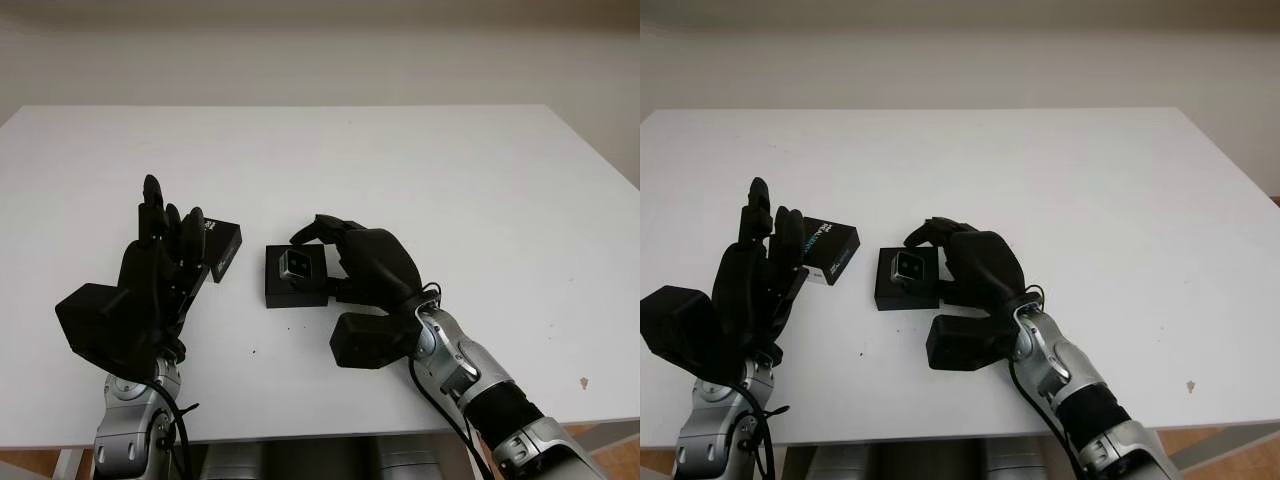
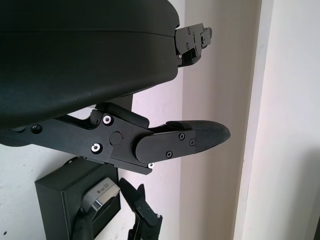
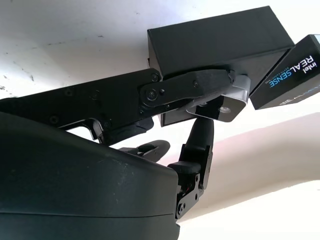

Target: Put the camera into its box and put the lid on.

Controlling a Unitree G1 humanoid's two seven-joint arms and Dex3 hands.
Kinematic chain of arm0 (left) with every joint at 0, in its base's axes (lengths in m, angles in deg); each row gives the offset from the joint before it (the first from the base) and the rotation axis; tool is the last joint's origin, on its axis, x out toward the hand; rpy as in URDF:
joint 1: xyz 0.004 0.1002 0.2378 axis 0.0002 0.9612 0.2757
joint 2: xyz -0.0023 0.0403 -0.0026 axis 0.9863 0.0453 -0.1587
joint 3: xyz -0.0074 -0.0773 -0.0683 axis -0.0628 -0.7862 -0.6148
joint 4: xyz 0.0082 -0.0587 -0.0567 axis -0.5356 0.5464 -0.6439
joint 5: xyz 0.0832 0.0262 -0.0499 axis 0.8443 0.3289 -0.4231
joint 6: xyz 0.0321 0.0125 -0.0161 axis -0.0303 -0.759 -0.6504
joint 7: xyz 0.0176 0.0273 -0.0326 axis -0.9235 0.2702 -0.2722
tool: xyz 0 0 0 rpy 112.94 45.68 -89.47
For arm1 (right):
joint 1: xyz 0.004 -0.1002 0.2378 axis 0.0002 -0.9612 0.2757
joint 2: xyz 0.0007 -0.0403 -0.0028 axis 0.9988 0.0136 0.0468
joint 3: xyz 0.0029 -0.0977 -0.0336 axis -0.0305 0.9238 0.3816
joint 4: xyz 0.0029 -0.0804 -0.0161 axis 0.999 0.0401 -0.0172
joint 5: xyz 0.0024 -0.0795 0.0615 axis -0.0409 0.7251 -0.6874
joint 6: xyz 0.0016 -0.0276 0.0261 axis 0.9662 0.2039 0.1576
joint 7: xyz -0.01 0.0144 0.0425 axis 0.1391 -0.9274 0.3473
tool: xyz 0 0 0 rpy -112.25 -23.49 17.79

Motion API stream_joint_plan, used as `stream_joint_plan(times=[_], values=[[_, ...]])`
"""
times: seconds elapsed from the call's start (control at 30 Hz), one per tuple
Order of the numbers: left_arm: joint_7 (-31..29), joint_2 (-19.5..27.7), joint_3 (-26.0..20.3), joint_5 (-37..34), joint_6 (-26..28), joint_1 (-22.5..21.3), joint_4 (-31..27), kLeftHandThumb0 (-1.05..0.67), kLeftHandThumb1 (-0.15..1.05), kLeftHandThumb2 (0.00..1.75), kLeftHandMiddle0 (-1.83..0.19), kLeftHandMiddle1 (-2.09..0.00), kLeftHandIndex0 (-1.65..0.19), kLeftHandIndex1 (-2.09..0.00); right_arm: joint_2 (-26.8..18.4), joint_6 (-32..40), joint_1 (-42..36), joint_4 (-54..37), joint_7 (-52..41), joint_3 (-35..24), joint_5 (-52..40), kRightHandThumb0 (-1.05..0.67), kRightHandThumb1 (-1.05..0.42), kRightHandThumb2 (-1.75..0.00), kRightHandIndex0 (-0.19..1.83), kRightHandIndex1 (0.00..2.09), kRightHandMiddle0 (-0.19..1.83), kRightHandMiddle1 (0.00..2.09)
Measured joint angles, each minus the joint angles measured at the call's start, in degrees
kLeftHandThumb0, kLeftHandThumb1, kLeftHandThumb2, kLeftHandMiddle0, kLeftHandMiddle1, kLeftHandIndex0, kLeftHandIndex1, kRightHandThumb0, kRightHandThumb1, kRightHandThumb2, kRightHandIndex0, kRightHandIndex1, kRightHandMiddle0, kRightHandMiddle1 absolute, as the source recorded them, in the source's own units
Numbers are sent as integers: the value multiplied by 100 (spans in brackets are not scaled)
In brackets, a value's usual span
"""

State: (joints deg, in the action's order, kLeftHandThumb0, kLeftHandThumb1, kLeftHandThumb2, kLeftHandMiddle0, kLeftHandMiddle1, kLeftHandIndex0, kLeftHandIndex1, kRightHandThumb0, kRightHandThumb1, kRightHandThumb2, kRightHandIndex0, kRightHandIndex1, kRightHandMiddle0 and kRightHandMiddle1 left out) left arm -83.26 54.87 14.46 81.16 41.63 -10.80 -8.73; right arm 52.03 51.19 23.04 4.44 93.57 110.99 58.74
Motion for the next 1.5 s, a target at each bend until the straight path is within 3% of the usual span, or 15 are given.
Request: stream_joint_plan(times=[0.43,0.7,0.9,1.07,1.2,1.33,1.5], values=[[14,-23,1,23,-27,4,-1,-58,105,49,13,-6,15,-6,-9,35,212,470,1169,431,783,-61,-98,-5,57,27,45,134],[11,-23,-5,47,-154,3,-1,-58,105,49,12,-6,15,-6,-37,78,322,612,1501,617,988,-59,-98,-6,42,65,53,136],[27,-25,-7,47,-146,2,-1,-58,105,48,12,-6,14,-6,-35,-9,337,688,1602,634,943,-52,-99,-5,41,80,56,145],[37,-37,-1,56,-122,2,-1,-59,105,50,13,-5,15,-6,57,-498,316,916,1396,419,200,-44,-97,-5,36,91,51,149],[41,-49,6,71,-56,3,-1,-59,105,49,13,-5,15,-5,79,-1009,331,1105,1357,203,-244,-41,-104,-6,27,106,41,180],[38,-65,11,81,-47,4,-1,-59,105,50,13,-5,16,-5,77,-1441,399,1268,1571,95,-332,-40,-105,-11,26,112,46,203],[37,-92,41,102,-61,13,-1,-58,105,51,13,-5,16,-5,79,-1784,532,1432,1678,2,-374,-40,-105,-12,25,114,50,209]])
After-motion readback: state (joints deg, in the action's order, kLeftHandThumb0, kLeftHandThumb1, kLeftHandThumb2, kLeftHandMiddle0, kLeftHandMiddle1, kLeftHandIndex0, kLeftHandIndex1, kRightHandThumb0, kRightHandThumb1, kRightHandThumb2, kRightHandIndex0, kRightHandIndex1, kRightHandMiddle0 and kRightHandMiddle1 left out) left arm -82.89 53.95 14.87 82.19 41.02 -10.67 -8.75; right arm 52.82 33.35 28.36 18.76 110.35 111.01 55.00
